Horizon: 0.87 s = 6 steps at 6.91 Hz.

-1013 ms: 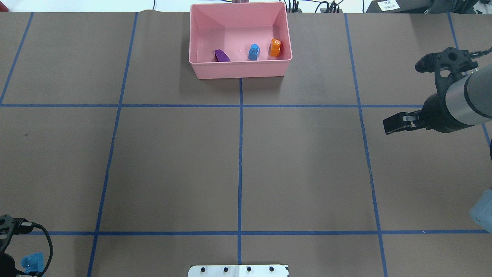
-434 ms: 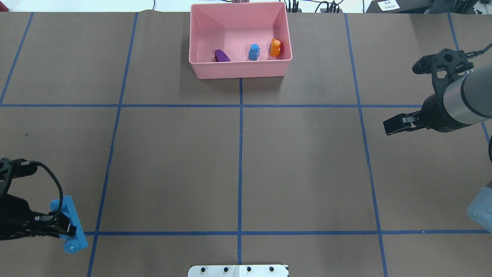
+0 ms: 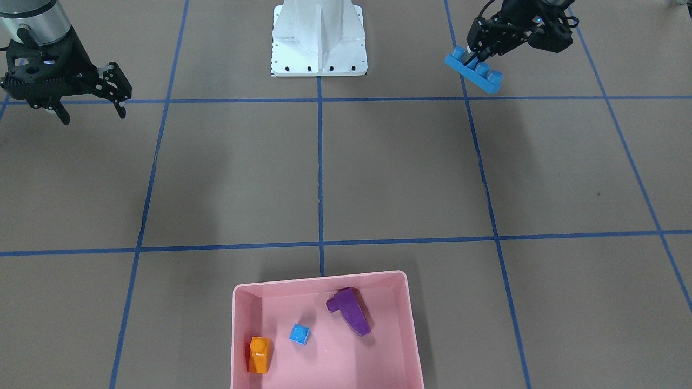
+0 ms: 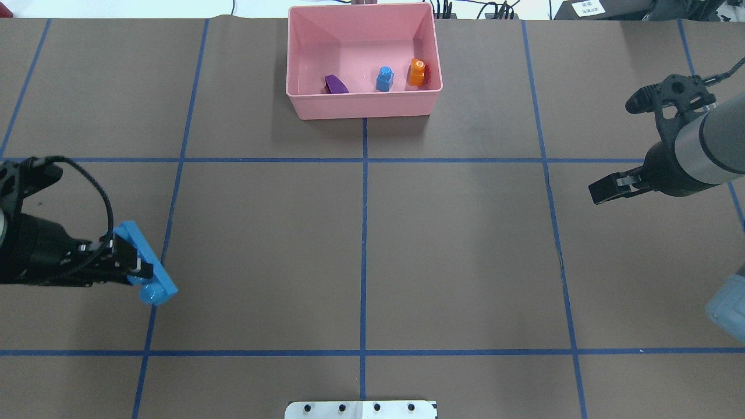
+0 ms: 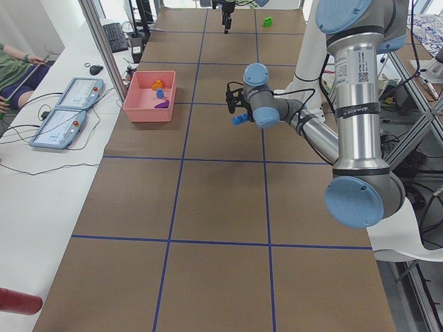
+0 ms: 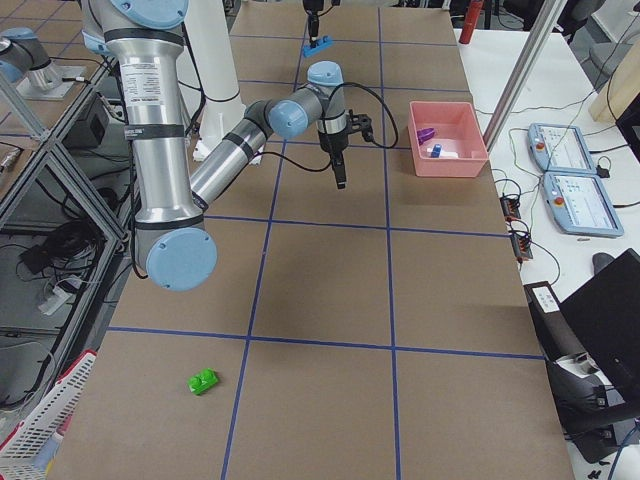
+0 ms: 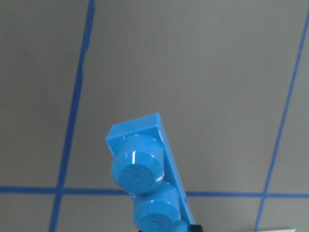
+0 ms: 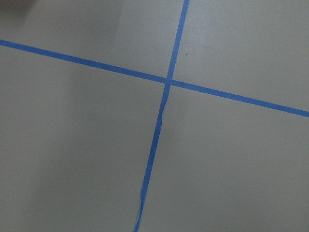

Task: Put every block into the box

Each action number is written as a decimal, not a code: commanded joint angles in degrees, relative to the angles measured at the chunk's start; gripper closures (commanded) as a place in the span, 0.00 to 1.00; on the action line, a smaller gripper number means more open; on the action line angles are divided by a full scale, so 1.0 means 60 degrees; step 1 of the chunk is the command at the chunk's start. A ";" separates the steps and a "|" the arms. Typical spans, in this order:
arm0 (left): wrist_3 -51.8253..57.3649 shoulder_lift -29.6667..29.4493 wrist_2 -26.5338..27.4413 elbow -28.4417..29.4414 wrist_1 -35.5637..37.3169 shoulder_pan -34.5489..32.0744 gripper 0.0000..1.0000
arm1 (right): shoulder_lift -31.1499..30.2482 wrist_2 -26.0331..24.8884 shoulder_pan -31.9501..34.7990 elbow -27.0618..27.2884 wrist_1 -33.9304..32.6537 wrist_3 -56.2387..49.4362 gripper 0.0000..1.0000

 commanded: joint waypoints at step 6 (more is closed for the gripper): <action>0.0150 -0.9617 0.0249 0.7391 0.4081 -0.1272 1.00 | -0.2006 0.0394 0.0937 -0.0033 0.1557 -0.1738 0.01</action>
